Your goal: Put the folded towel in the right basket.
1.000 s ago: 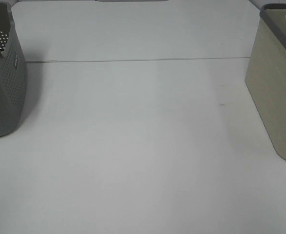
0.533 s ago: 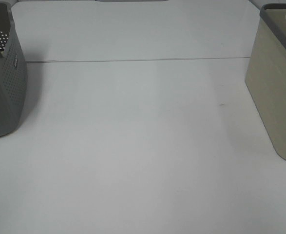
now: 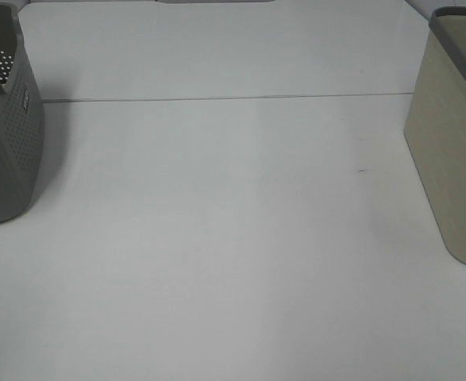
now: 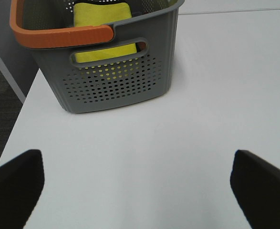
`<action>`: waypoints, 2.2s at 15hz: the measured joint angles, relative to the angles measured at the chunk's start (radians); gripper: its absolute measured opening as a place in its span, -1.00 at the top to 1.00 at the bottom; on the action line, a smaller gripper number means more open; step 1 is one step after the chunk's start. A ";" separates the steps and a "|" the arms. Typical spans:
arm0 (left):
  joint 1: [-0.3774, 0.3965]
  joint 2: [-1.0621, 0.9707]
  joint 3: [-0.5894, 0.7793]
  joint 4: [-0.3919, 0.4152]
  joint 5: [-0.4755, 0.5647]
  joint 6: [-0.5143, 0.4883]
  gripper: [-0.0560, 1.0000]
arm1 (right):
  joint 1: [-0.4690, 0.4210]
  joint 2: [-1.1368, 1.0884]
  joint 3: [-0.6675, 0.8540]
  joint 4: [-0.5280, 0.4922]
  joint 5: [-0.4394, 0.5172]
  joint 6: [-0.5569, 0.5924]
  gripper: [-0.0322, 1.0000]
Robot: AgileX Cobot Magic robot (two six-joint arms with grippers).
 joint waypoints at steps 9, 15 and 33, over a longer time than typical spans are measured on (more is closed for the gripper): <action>0.000 0.000 0.000 0.000 0.000 0.000 -0.98 | 0.655 -0.395 0.000 -0.195 0.007 -0.057 -0.48; 0.000 0.000 0.000 0.000 0.000 0.000 -0.98 | 0.663 -0.773 0.123 -0.335 -0.009 -0.047 -0.48; 0.000 0.000 0.000 0.000 0.000 0.000 -0.98 | 0.663 -1.384 0.742 -0.699 -0.060 0.230 -0.49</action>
